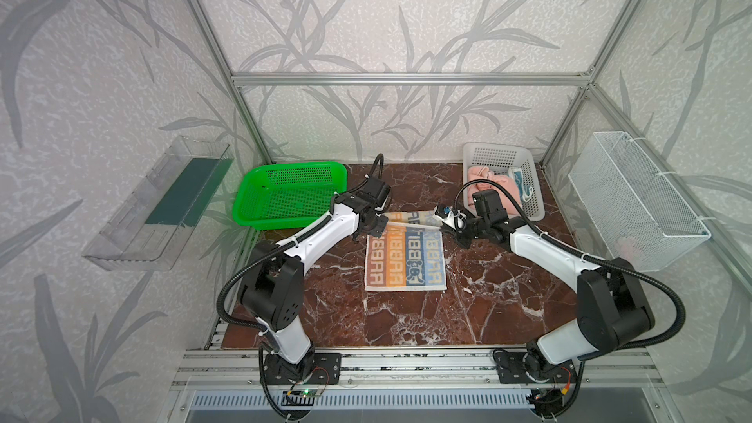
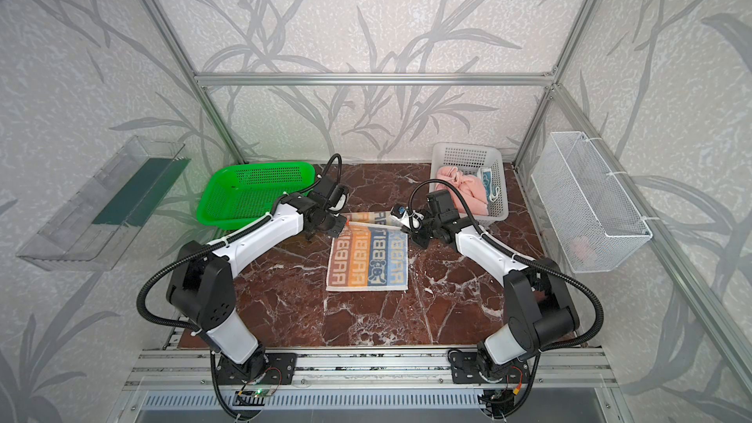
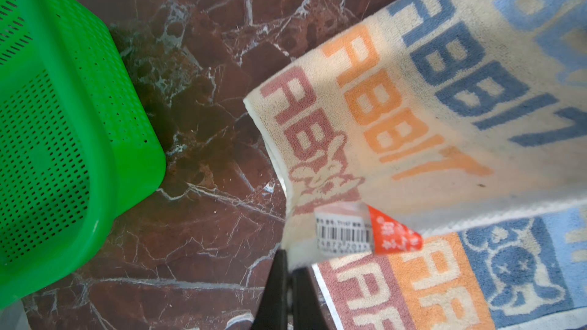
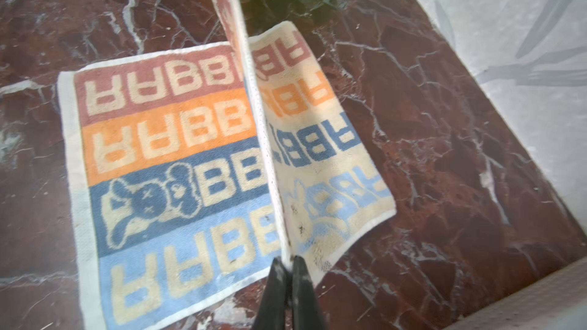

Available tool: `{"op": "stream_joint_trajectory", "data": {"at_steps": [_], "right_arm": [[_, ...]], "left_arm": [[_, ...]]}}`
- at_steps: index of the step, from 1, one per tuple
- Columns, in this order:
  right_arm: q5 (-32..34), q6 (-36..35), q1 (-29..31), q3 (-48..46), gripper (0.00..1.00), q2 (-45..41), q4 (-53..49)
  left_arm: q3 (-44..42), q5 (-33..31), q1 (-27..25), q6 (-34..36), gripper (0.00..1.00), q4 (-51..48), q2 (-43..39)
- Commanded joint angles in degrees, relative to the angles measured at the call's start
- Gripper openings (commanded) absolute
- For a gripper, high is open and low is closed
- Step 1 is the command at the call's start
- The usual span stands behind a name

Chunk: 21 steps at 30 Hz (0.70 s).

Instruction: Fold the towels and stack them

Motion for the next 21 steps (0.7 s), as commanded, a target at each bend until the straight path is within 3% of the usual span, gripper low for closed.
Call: {"op": "stream_joint_trajectory", "data": {"at_steps": [1, 21], "right_arm": [[2.61, -1.21, 2.05, -1.86, 0.0, -1.75, -5.9], [8.56, 0.69, 7.98, -1.25, 0.0, -7.05, -20.33]], "left_arm": [[-1.6, -2.6, -0.82, -2.89, 0.0, -1.91, -2.75], [-11.51, -2.21, -4.7, -8.4, 0.0, -2.08, -14.04]]}}
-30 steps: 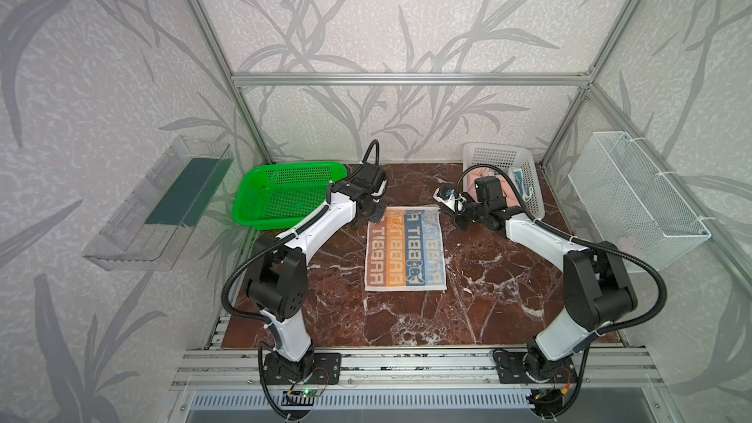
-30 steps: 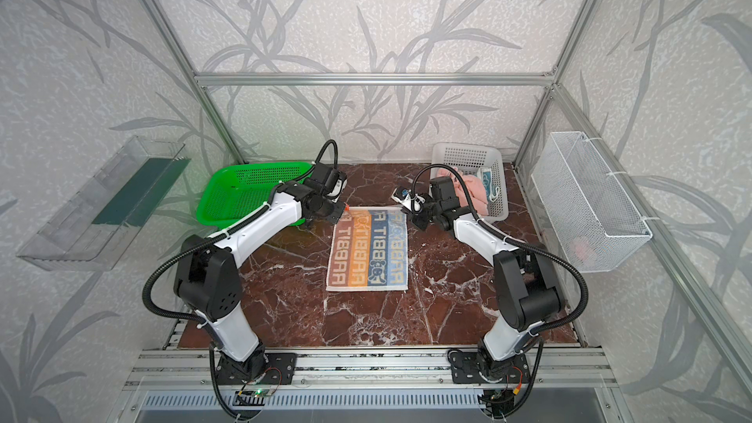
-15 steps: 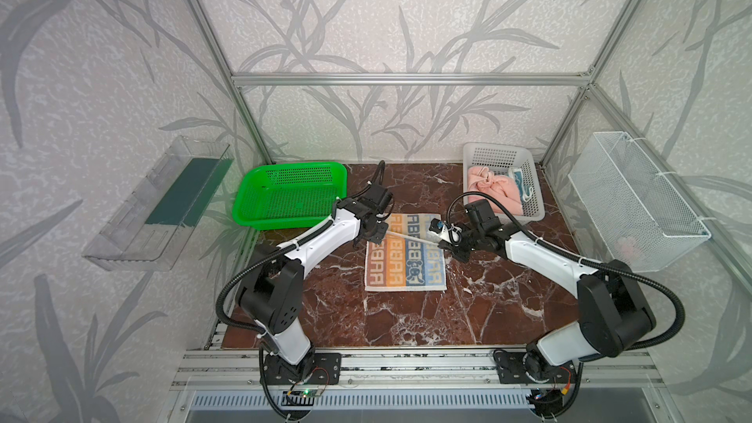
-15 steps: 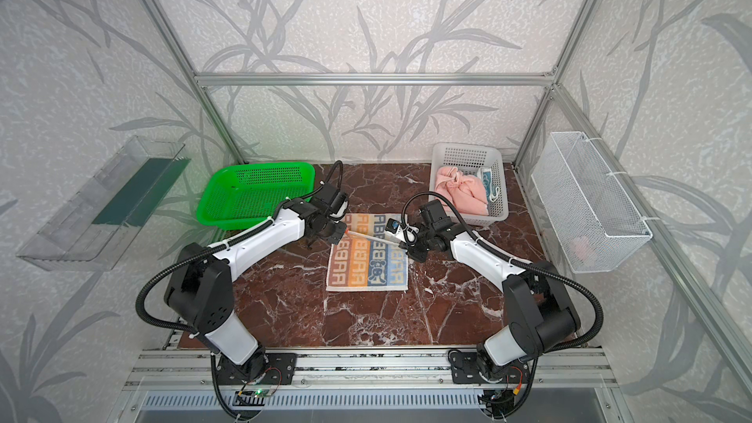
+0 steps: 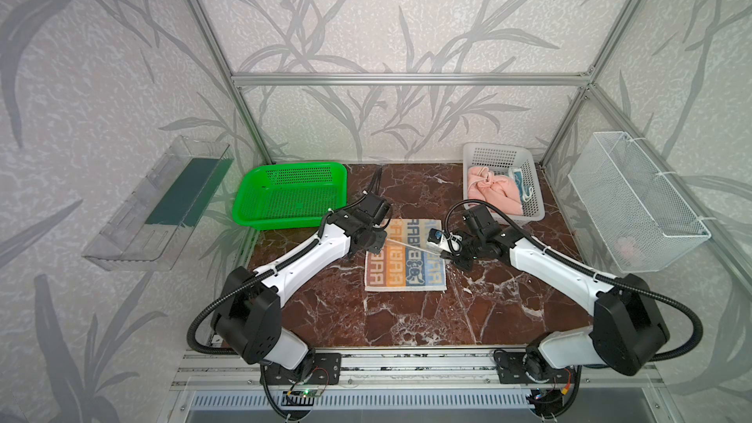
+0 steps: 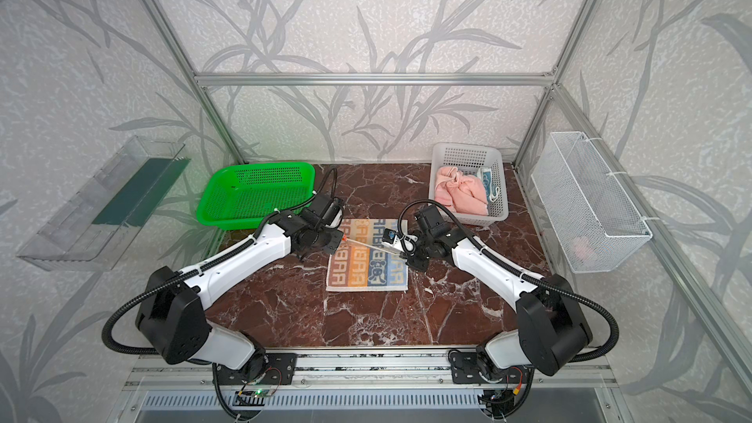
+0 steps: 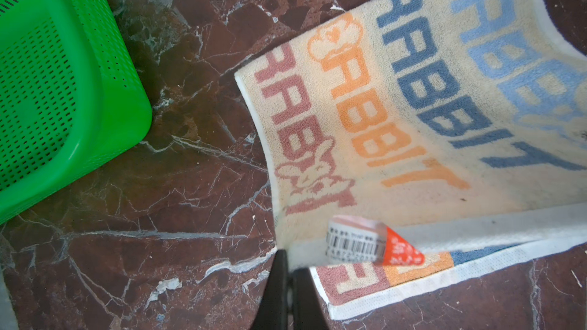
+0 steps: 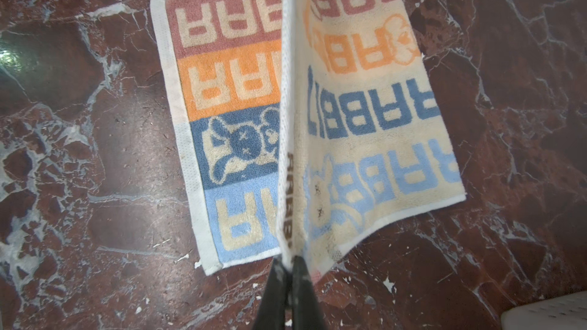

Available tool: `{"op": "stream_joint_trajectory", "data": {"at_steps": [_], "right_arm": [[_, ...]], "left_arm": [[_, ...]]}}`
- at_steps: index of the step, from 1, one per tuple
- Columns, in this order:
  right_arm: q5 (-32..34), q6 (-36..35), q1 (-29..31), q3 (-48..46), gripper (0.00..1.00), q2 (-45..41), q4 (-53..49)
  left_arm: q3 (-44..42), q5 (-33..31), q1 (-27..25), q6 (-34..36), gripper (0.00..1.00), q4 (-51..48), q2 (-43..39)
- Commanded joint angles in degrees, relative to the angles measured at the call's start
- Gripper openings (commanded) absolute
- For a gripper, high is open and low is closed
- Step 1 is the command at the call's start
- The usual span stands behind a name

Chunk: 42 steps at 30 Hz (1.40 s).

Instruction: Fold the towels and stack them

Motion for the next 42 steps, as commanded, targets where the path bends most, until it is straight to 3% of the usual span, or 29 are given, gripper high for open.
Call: {"op": "stream_joint_trajectory", "data": {"at_steps": [1, 14, 42], "right_arm": [[2.42, 1.69, 0.73, 0.19, 0.0, -0.97, -5.72], [7.62, 3.32, 5.52, -0.21, 0.0, 3.52, -9.89], [8.72, 2.11, 13.17, 3.91, 0.04, 14.08, -18.08]], "left_arm": [[-1.38, -1.21, -0.38, -2.74, 0.0, -2.09, -2.39], [-6.16, -1.05, -3.31, -6.05, 0.0, -1.6, -3.07], [-14.71, 0.2, -6.15, -11.11, 0.0, 3.08, -0.59]]}}
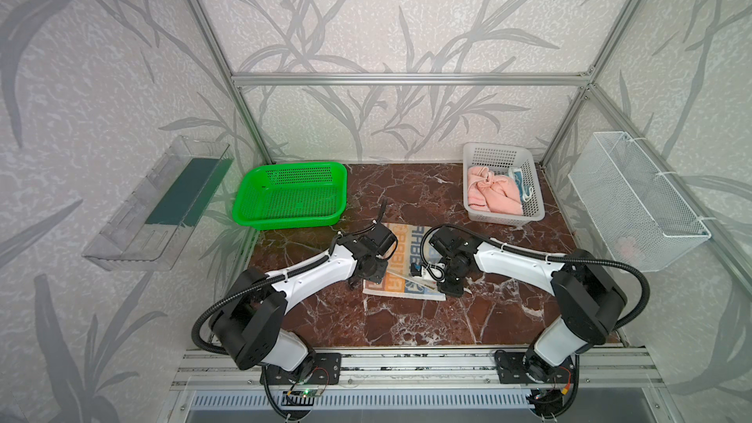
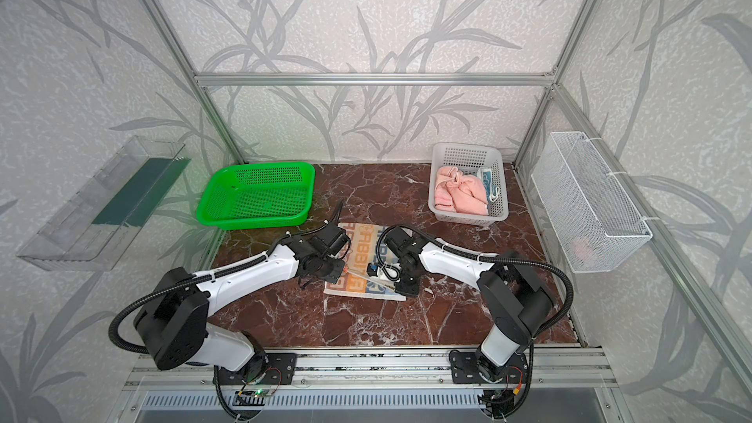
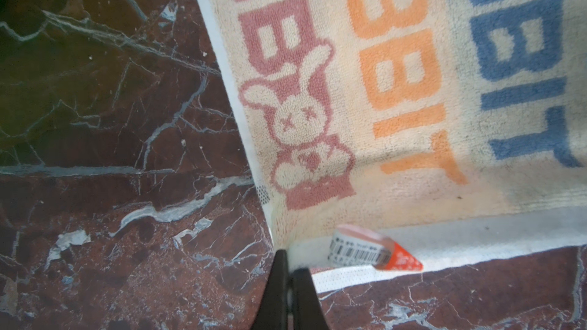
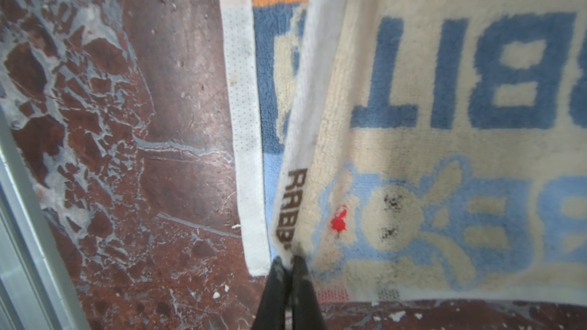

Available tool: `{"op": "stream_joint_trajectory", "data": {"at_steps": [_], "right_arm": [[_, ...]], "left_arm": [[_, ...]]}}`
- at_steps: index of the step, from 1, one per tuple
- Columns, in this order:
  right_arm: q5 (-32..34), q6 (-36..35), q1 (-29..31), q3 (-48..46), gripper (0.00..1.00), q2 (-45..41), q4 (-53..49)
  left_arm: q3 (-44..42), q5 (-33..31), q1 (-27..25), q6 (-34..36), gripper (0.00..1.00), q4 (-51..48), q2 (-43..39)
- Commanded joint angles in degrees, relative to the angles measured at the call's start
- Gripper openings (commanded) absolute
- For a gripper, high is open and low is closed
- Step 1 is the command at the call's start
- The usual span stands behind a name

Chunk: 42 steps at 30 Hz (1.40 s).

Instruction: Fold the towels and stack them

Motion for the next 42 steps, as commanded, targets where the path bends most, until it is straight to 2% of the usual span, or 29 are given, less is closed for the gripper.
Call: {"op": "stream_joint_trajectory", "data": {"at_steps": [1, 3, 11, 14, 18, 26, 35, 42], "right_arm": [[0.86, -1.06, 0.8, 1.2, 0.05, 1.02, -6.09], [1.02, -1.25, 1.22, 1.59, 0.07, 1.21, -6.86], [1.47, -1.73, 2.0, 2.16, 0.21, 0.71, -8.06], [0.9, -1.86, 2.43, 2.35, 0.26, 0.16, -8.38], [-0.45, -2.1, 3.3, 2.91, 0.33, -0.38, -9.97], [-2.79, -2.3, 4.1, 2.88, 0.38, -5.28, -11.25], [-2.62, -2.32, 4.15, 1.95, 0.4, -10.44, -9.92], [-1.89, -1.18, 4.31, 1.6, 0.4, -9.34, -10.32]], "left_arm": [[-0.9, -1.34, -0.05, -2.0, 0.0, 0.1, 0.64], [-1.11, -0.75, 0.02, -1.82, 0.02, 0.71, 0.4], [-2.77, 0.09, -0.07, -1.89, 0.35, 1.49, -2.53], [-2.9, -0.28, -0.07, -2.26, 0.4, 0.92, -3.64], [-2.51, -1.22, -0.12, -2.87, 0.42, -0.26, -4.69], [-2.18, -4.02, -0.1, -3.92, 0.44, -2.9, -8.48], [-2.34, -7.91, -0.07, -4.37, 0.46, -1.83, -10.45], [-1.36, -9.54, -0.02, -3.1, 0.46, 0.55, -7.79]]}}
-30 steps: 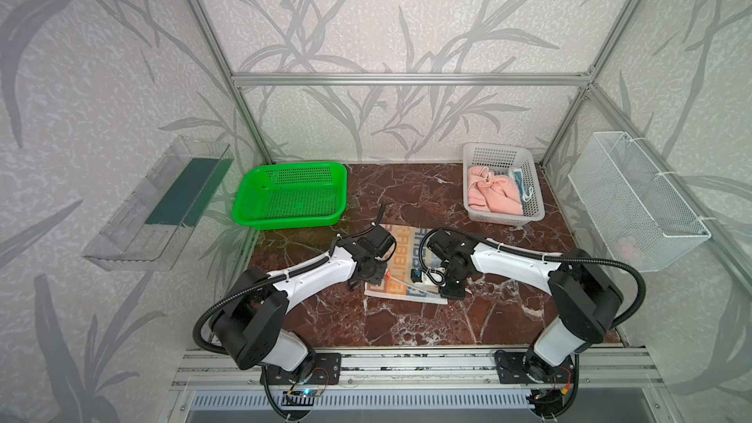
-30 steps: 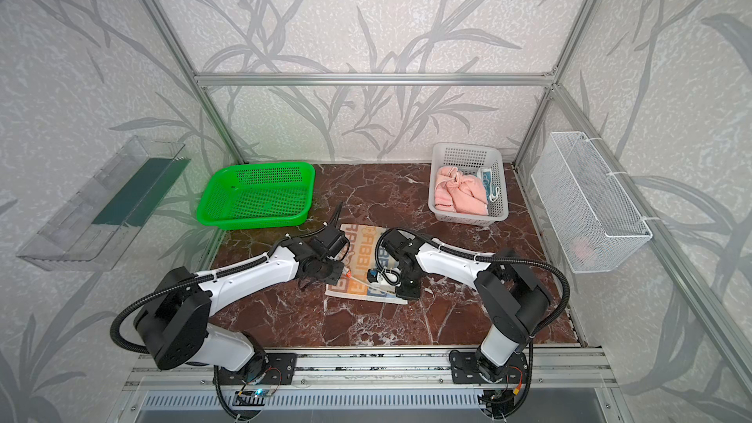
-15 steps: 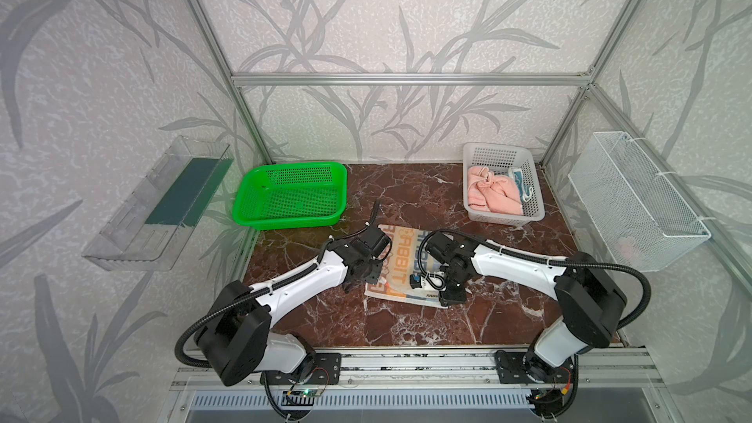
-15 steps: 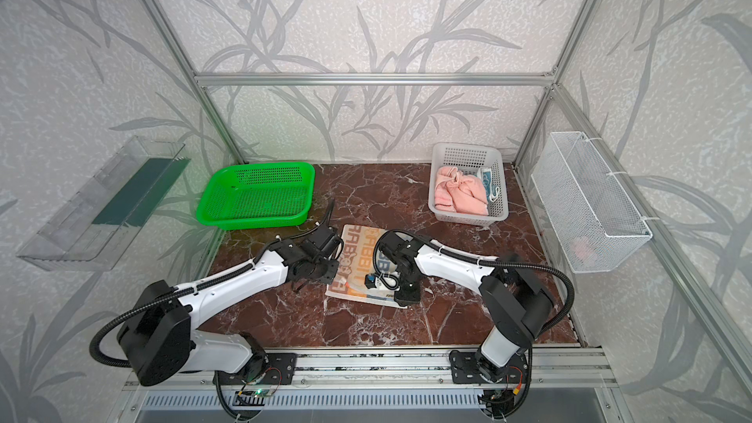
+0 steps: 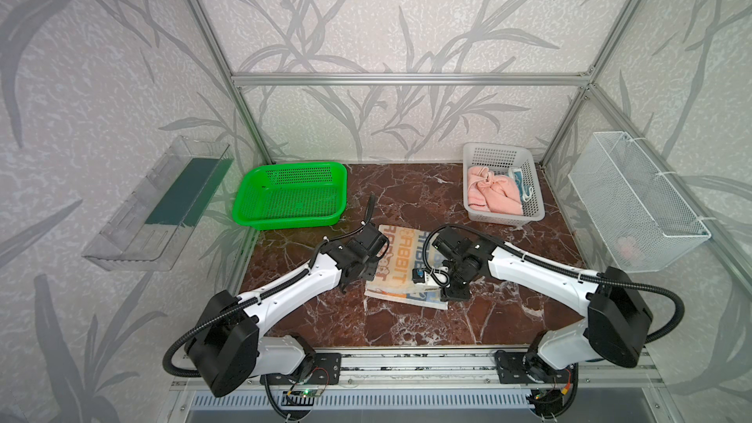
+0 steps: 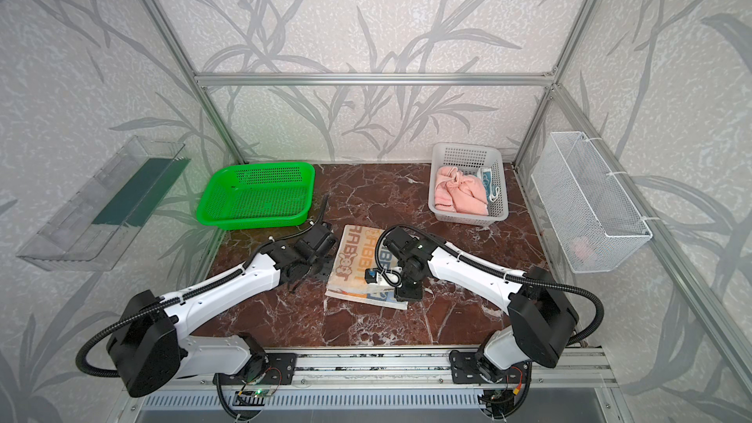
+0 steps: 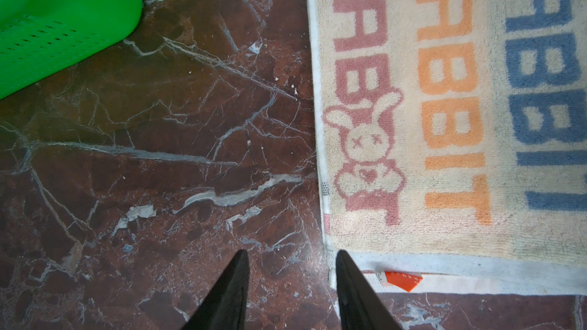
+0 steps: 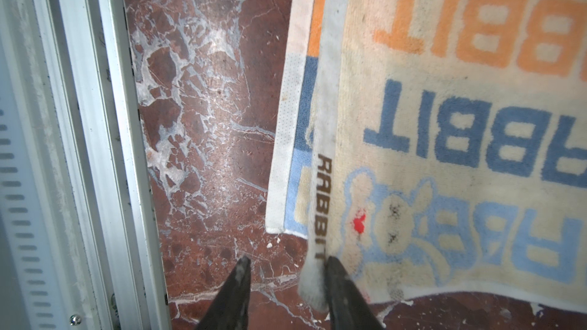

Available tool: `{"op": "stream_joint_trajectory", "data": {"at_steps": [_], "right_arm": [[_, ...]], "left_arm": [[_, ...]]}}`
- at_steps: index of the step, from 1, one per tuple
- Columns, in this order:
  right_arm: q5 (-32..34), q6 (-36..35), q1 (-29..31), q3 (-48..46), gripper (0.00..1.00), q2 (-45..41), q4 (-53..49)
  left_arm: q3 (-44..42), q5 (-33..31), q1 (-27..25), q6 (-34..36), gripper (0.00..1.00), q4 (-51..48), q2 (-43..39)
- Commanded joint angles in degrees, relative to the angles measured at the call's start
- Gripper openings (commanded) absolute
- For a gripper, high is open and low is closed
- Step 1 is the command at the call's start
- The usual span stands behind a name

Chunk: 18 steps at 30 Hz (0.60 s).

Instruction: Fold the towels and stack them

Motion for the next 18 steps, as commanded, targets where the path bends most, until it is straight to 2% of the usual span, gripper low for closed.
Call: {"op": "stream_joint_trajectory", "data": {"at_steps": [1, 7, 18], "right_arm": [[-0.13, 0.63, 0.48, -0.42, 0.4, 0.27, -1.46], [0.57, 1.18, 0.85, -0.11, 0.41, 2.68, -1.05], [2.31, 1.56, 1.05, -1.45, 0.41, 0.58, 2.12]], "left_arm": [[1.2, -2.34, -0.05, 0.13, 0.46, 1.55, 1.81], [3.89, 2.35, -0.07, 1.28, 0.46, 3.95, 7.32], [3.91, 3.24, -0.14, 1.03, 0.45, 5.81, 17.45]]}}
